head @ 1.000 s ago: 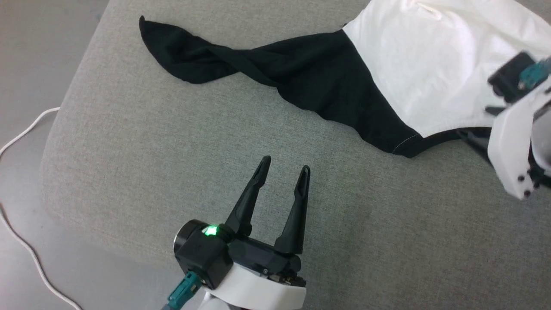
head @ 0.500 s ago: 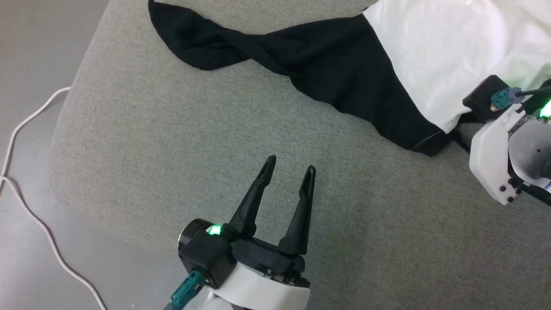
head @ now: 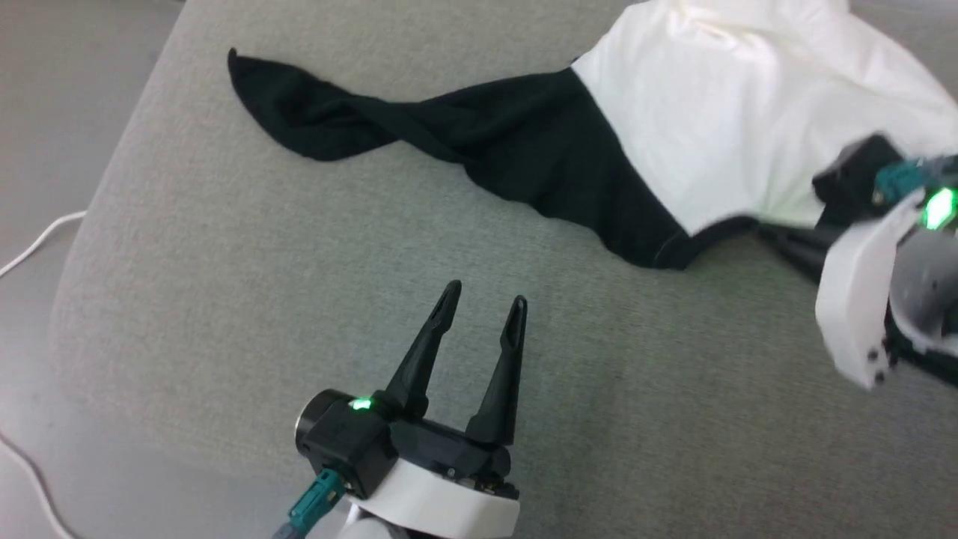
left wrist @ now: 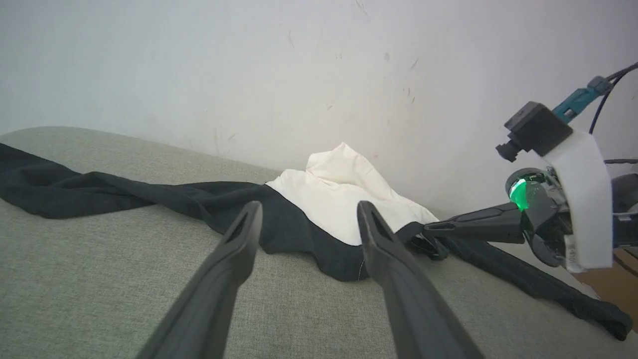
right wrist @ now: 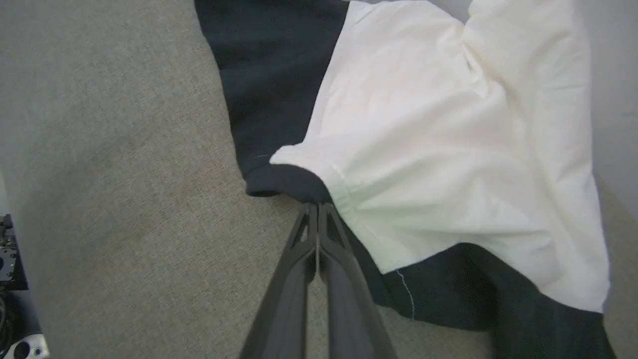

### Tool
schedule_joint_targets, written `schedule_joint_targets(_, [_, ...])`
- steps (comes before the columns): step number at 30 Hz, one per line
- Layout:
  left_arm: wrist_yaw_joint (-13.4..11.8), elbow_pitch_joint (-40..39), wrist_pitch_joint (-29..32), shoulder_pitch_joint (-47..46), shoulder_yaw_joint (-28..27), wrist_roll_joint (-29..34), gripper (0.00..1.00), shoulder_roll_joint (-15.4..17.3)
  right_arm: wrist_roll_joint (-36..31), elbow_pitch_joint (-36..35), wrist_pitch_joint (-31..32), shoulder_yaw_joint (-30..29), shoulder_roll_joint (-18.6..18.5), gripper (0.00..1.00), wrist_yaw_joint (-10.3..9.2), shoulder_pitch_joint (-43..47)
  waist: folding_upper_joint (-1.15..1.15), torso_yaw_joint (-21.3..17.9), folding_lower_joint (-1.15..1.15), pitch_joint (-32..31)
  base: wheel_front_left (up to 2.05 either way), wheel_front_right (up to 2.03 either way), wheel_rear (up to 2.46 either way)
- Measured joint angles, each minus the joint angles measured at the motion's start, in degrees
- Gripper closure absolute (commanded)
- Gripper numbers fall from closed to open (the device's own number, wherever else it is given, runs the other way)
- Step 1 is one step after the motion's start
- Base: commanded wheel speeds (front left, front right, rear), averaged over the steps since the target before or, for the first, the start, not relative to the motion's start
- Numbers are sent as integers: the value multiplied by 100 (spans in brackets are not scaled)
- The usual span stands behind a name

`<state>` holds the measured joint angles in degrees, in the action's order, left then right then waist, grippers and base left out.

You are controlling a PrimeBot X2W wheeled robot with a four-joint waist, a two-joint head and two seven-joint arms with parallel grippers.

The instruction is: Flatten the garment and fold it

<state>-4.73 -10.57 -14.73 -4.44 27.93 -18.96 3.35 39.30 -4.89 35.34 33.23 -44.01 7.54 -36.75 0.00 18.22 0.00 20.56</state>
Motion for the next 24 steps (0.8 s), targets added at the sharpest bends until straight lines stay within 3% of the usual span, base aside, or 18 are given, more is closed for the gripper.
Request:
schedule_joint_targets(10, [23,4,0,120,-18,33,0,56,842,-1394,1486,-311,-1023,100,0,2265,0,-537,-1,-355,0,0,0])
schedule_joint_targets(16, [65,65,9,204,9,27,0,78,1027,-1592,1909,-535,-1003,100,0,3712,0,-578,-1,-456,0,0,0])
schedule_joint_targets(17, [65,66,10,204,3,22,0,86,1009,-1619,1906,-554,-932,91,0,3851,0,-566,-1,-460,0,0,0])
schedule_joint_targets(18, [65,69,11,204,-3,11,0,94,939,-1656,1867,-583,-824,63,0,3941,0,-558,-1,-467,0,0,0])
schedule_joint_targets(19, [65,71,16,204,-11,9,0,104,838,-1695,1792,-600,-724,12,0,3968,0,-554,-1,-475,0,0,0])
schedule_joint_targets(20, [65,71,19,204,-19,4,0,119,723,-1734,1693,-642,-621,0,0,3963,0,-556,-1,-485,0,0,0])
schedule_joint_targets(24, [62,67,67,204,-56,-23,0,199,547,-1839,1227,-924,-87,0,0,3787,0,-616,-1,-547,0,0,0])
